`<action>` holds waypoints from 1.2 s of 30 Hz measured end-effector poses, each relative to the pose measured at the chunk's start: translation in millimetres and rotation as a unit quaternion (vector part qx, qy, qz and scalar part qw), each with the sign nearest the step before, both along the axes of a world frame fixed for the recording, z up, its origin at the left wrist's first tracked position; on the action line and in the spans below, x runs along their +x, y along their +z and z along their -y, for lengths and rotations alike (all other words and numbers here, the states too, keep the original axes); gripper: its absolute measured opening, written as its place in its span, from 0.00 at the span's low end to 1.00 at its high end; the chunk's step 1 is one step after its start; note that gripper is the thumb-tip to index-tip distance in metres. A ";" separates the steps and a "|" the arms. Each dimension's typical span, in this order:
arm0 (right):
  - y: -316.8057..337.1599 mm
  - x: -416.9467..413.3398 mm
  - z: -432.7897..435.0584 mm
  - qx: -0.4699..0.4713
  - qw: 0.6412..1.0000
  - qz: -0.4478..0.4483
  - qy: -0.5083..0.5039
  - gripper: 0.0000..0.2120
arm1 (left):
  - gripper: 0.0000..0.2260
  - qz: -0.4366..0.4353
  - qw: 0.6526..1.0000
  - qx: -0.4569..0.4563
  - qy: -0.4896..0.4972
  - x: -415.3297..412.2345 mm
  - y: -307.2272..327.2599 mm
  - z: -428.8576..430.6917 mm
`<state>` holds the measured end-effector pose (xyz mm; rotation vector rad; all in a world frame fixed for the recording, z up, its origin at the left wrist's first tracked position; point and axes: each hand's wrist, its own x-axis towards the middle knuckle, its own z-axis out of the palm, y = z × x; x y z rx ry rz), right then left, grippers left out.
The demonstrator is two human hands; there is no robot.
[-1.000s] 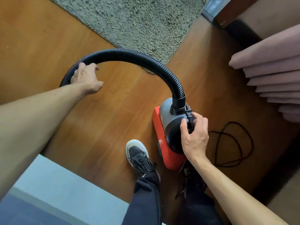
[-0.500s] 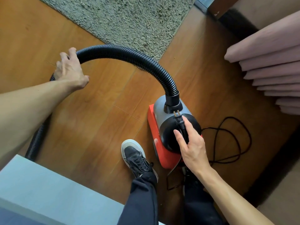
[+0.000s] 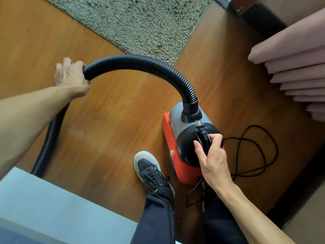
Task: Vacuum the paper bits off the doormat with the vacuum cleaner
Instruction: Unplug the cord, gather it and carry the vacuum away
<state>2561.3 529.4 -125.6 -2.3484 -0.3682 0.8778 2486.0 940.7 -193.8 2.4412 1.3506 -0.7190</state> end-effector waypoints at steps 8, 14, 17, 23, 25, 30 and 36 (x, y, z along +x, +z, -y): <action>10.4 8.7 -15.5 0.020 0.999 0.017 -0.036 0.10 | 0.13 0.061 0.990 -0.114 0.050 -25.8 21.6 5.8; 35.9 29.8 -41.9 0.027 0.998 0.038 -0.036 0.11 | 0.15 0.100 0.981 -0.138 0.087 -31.2 46.1 5.3; 55.0 47.2 -55.2 0.039 0.997 0.057 -0.023 0.11 | 0.15 0.131 0.977 -0.127 0.113 -30.3 66.0 3.1; 106.0 81.4 -102.2 0.066 0.993 0.096 -0.012 0.12 | 0.16 0.169 0.970 -0.060 0.165 -12.8 131.2 -1.9; 129.1 92.3 -119.7 0.079 0.990 0.113 -0.007 0.13 | 0.16 0.194 0.960 -0.054 0.192 -4.8 158.5 -2.7; 203.8 115.0 -163.3 0.118 0.983 0.139 -0.001 0.12 | 0.20 0.276 0.929 -0.072 0.237 6.7 240.1 -6.0; 322.7 130.1 -219.0 0.155 0.973 0.171 0.008 0.13 | 0.27 0.349 0.901 -0.079 0.247 15.0 368.2 -22.7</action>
